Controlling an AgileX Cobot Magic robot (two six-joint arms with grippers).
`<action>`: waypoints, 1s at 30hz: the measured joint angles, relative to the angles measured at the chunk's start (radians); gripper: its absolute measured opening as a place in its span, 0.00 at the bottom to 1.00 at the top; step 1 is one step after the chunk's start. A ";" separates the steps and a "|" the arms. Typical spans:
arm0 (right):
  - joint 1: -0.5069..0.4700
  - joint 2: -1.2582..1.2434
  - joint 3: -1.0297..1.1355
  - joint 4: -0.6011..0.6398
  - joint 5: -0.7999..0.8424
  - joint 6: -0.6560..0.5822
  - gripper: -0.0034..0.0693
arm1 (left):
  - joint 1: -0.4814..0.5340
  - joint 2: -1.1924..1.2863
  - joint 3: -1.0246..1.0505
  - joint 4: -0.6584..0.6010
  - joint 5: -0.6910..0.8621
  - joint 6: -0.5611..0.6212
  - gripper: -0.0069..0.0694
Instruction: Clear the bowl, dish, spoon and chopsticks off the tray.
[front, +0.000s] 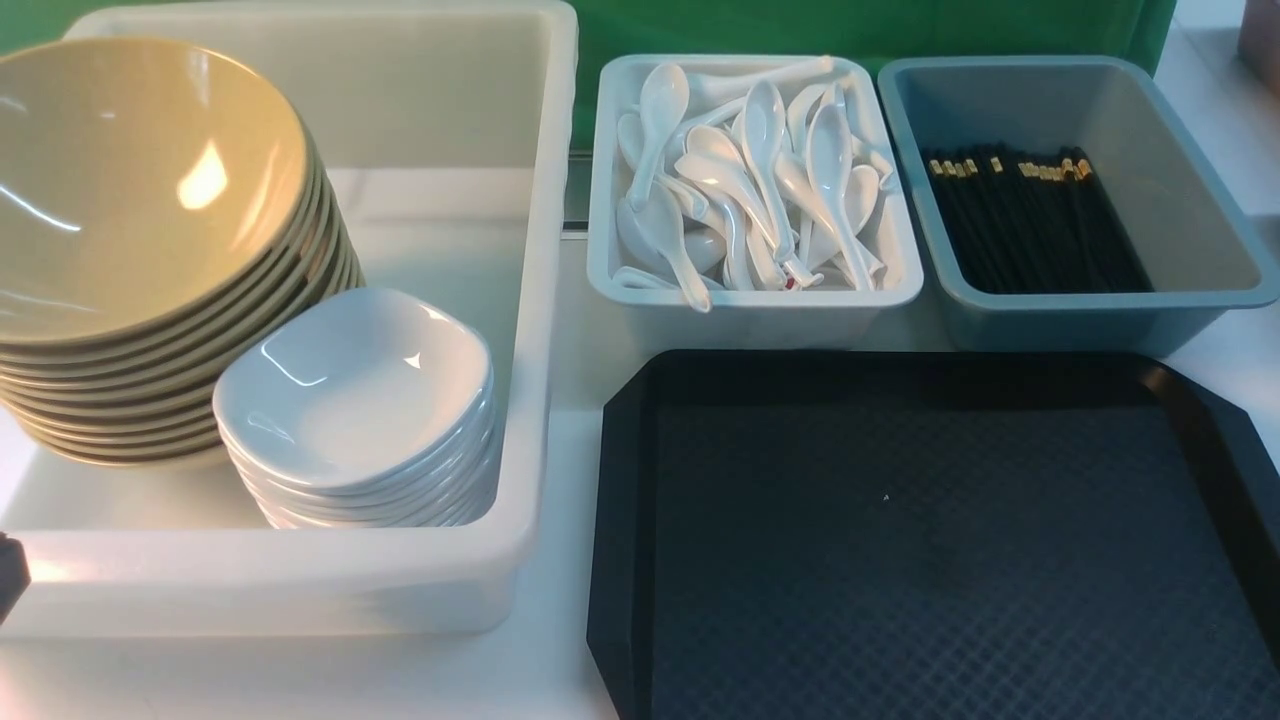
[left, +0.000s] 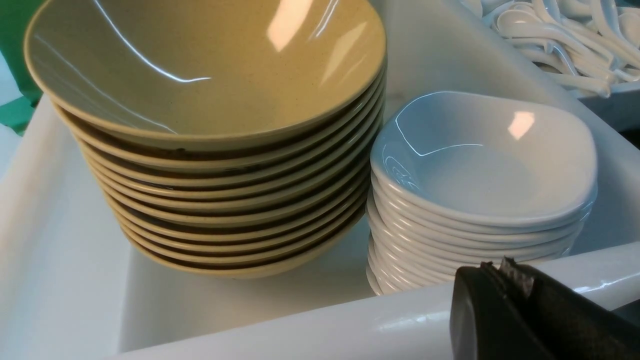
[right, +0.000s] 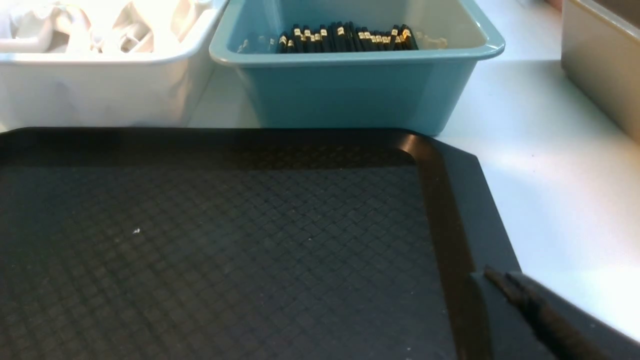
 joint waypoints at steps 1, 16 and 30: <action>0.000 0.000 0.000 0.000 0.000 0.000 0.11 | 0.000 0.000 0.000 0.000 0.000 0.000 0.08; 0.000 0.000 0.000 0.000 0.000 0.000 0.12 | 0.004 -0.014 0.044 -0.005 -0.044 -0.002 0.08; 0.000 0.000 0.000 0.000 0.000 0.000 0.14 | 0.231 -0.174 0.449 -0.061 -0.442 -0.001 0.08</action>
